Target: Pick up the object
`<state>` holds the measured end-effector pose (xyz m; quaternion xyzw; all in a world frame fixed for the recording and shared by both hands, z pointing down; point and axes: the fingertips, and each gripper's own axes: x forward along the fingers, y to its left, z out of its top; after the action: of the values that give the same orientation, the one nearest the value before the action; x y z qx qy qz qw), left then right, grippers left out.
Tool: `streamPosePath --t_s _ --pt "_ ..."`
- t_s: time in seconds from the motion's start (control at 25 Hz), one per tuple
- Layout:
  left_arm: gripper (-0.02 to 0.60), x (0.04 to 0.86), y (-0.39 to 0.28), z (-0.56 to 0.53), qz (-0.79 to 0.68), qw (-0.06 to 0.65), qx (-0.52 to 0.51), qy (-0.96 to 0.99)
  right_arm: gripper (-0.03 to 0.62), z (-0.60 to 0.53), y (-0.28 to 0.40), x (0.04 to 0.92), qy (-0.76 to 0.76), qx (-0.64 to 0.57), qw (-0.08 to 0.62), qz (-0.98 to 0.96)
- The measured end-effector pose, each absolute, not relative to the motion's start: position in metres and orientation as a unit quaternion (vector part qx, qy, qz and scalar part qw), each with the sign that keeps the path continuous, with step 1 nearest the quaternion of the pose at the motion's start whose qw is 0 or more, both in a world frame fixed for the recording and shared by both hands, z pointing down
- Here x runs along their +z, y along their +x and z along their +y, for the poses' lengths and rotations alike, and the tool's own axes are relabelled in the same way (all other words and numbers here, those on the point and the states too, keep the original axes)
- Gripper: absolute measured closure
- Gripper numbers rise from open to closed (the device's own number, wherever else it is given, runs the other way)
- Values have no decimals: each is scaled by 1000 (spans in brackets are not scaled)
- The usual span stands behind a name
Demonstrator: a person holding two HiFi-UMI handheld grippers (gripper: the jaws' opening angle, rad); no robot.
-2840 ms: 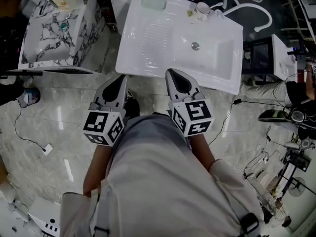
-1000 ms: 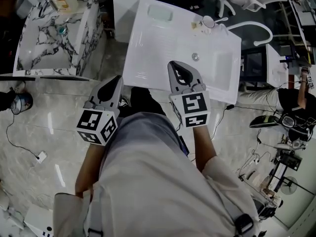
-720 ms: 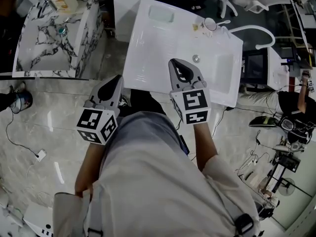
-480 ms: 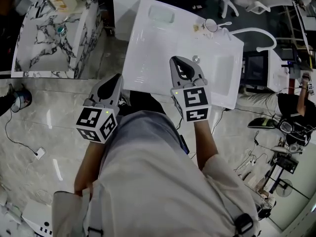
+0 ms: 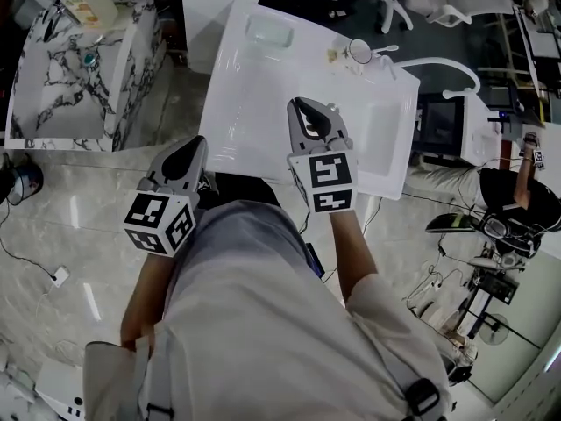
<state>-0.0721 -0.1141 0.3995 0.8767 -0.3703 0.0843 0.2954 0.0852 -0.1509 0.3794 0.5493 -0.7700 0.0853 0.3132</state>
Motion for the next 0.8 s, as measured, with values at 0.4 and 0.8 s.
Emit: streamPosePath --t_s 0.4,0.8 --pt "575 409 -66 -137 -379 301 98 869 558 -176 94 404 524 105 339 -774" --pt "575 415 -60 -153 -386 308 105 863 543 -204 101 421 500 113 363 -778"
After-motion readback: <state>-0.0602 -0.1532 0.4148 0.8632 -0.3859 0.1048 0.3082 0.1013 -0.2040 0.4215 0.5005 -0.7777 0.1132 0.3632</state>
